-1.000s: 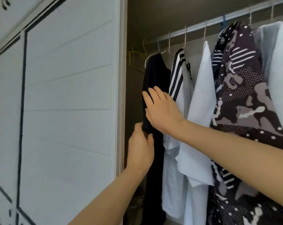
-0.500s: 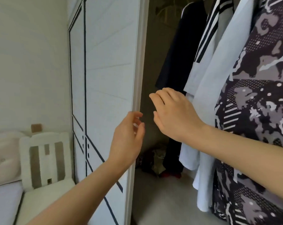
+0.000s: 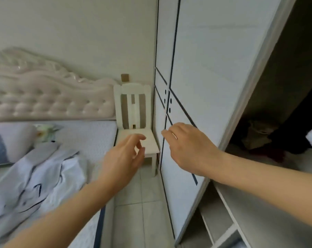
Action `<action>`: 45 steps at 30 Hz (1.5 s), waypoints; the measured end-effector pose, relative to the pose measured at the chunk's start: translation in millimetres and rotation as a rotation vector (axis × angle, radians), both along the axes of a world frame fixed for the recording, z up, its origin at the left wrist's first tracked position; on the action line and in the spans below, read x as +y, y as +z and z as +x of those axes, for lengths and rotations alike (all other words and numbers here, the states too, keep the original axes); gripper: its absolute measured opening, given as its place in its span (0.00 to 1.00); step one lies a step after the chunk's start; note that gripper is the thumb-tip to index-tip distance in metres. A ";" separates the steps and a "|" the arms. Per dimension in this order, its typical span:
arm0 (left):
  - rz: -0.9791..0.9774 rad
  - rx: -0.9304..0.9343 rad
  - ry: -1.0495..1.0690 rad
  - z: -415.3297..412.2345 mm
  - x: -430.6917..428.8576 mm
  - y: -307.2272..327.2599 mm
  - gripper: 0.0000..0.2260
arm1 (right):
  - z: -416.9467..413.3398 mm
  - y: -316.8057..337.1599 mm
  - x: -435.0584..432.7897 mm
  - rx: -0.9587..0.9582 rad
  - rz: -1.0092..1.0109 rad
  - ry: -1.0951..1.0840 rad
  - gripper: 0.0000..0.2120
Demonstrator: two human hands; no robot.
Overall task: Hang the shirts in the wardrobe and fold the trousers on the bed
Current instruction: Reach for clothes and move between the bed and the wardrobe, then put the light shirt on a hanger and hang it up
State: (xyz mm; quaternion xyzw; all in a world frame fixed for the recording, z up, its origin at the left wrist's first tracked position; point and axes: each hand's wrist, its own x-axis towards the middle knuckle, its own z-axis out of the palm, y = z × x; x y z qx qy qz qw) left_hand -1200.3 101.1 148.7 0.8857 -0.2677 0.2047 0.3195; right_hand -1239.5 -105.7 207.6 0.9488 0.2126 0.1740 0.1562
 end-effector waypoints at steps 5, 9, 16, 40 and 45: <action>-0.013 0.181 0.146 20.7 76.7 -73.0 0.09 | 57.6 -78.3 63.1 0.234 -0.027 0.087 0.20; -0.012 0.345 0.288 35.8 134.0 -128.3 0.08 | 107.9 -128.7 119.5 0.364 -0.063 0.160 0.16; 0.094 0.649 0.494 56.4 227.2 -214.0 0.10 | 191.3 -199.3 212.7 0.509 -0.038 0.268 0.16; -0.504 1.319 1.320 205.7 415.8 -372.2 0.07 | 425.6 -399.5 502.7 0.920 -0.288 0.796 0.13; -0.715 1.435 1.346 211.4 437.0 -424.0 0.05 | 447.0 -454.3 566.3 1.030 -0.276 0.771 0.17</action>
